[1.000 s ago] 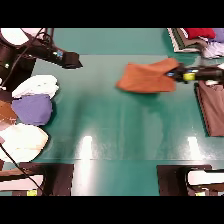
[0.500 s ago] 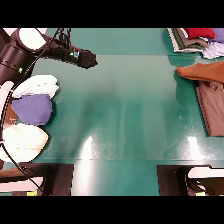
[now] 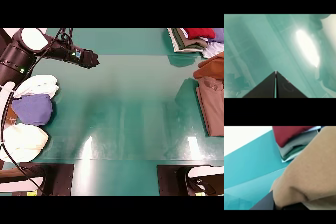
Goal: Fold the shirts.
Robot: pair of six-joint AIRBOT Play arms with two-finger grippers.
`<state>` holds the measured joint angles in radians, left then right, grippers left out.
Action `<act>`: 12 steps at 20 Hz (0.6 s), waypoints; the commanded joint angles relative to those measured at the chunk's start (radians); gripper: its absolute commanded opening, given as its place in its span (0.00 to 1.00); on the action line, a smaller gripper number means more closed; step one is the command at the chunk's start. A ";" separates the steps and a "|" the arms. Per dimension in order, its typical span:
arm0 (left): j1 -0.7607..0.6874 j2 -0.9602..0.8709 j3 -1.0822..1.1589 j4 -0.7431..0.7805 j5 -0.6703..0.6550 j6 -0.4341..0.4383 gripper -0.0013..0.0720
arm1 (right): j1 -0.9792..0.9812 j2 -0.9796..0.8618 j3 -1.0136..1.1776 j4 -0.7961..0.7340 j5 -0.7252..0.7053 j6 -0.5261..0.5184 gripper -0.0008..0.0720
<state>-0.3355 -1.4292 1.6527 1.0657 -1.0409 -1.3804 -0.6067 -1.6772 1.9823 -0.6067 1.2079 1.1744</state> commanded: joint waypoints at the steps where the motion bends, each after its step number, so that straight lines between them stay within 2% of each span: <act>1: 0.000 0.000 0.000 0.001 -0.008 0.001 0.05 | -0.023 0.039 0.019 -0.050 0.060 0.014 0.03; 7: 0.000 0.000 0.000 0.002 -0.027 0.001 0.05 | -0.060 0.216 -0.196 -0.292 0.121 0.014 0.03; 12: 0.000 0.000 0.000 0.002 -0.031 0.001 0.05 | -0.141 0.345 -0.420 -0.409 0.193 0.024 0.03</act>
<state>-0.3355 -1.4292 1.6527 1.0672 -1.0679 -1.3800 -0.7059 -1.4014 1.6760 -0.9298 1.3540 1.1904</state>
